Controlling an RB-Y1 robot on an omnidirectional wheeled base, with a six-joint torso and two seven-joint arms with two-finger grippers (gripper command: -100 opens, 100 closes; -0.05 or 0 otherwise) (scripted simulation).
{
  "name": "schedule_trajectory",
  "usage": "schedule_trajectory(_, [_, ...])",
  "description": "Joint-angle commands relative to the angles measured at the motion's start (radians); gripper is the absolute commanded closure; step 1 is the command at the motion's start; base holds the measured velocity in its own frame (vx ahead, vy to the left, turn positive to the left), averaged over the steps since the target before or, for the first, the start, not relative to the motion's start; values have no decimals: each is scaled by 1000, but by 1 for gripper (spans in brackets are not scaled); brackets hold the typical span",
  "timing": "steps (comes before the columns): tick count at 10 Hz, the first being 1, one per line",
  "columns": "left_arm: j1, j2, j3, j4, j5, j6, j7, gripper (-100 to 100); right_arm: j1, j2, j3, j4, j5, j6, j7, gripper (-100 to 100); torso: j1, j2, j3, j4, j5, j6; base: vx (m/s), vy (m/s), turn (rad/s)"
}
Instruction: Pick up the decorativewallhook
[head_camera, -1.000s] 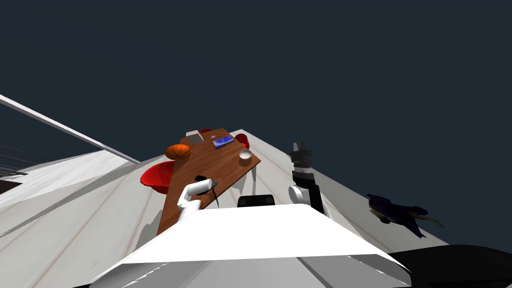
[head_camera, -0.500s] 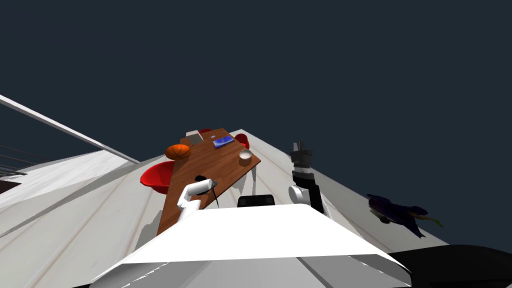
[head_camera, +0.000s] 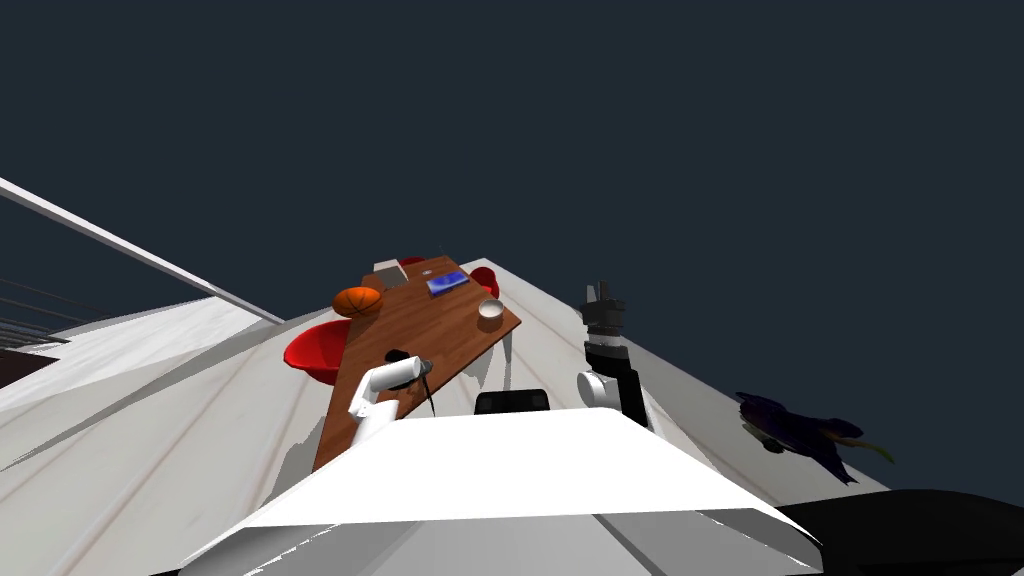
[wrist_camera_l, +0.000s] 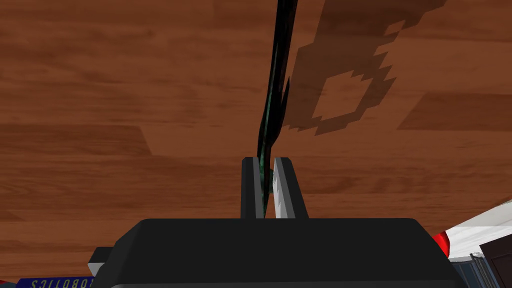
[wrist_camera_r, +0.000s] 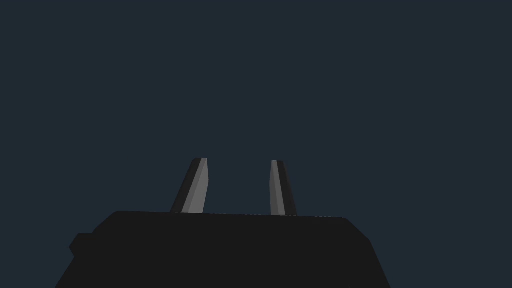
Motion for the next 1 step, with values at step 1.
schedule_trajectory(1, [0,0,0,0,0,0,0,0,0,0,0,0,0,0,0,0,0,0,0,0,0,0,0,0,0])
